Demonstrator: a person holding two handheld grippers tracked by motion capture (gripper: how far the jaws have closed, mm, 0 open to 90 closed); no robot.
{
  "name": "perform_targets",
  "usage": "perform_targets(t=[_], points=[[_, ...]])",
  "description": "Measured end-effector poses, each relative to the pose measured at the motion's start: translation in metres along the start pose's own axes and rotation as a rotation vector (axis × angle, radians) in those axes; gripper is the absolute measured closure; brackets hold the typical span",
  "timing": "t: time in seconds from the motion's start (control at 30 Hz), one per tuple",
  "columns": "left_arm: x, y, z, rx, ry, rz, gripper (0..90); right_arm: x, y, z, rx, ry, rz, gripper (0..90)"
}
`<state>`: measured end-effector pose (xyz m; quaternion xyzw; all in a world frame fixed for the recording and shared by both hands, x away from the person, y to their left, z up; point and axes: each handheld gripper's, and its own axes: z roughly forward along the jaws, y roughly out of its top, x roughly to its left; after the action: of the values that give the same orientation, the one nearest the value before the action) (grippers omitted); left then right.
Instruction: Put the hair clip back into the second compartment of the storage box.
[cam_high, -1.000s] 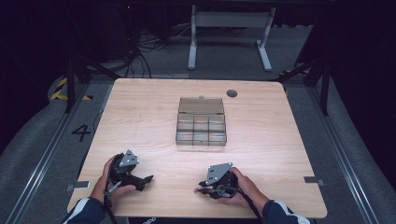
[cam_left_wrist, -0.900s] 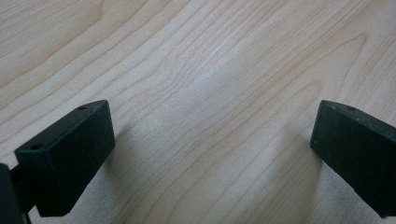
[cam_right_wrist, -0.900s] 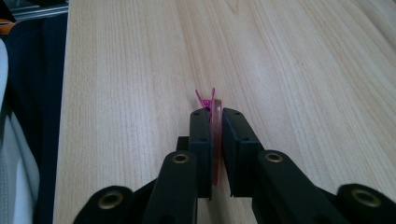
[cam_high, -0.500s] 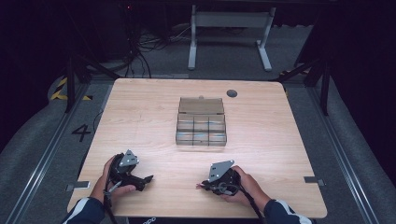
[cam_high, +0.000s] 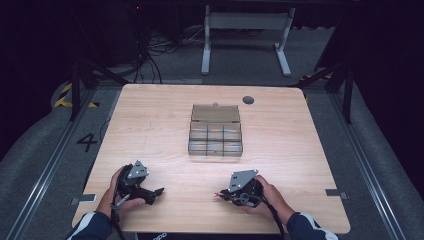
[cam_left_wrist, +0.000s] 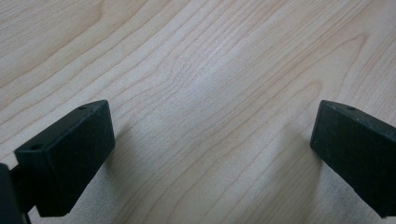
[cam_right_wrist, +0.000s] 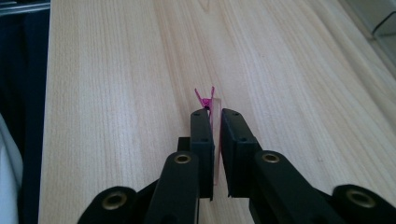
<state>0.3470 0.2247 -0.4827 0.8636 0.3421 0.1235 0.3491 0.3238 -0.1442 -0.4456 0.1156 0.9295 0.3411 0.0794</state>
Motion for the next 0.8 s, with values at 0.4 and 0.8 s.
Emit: perform_targets(t=[0.4,0.8], points=[[0.0,0.0,0.0,-0.001,0.0,0.002,0.6,-0.014,-0.005,-0.024,-0.044,-0.067,0.041,84.6],[0.0,0.0,0.0,0.0,-0.002,0.005,0.5,-0.033,-0.001,-0.048,-0.103,-0.128,0.077,84.6]])
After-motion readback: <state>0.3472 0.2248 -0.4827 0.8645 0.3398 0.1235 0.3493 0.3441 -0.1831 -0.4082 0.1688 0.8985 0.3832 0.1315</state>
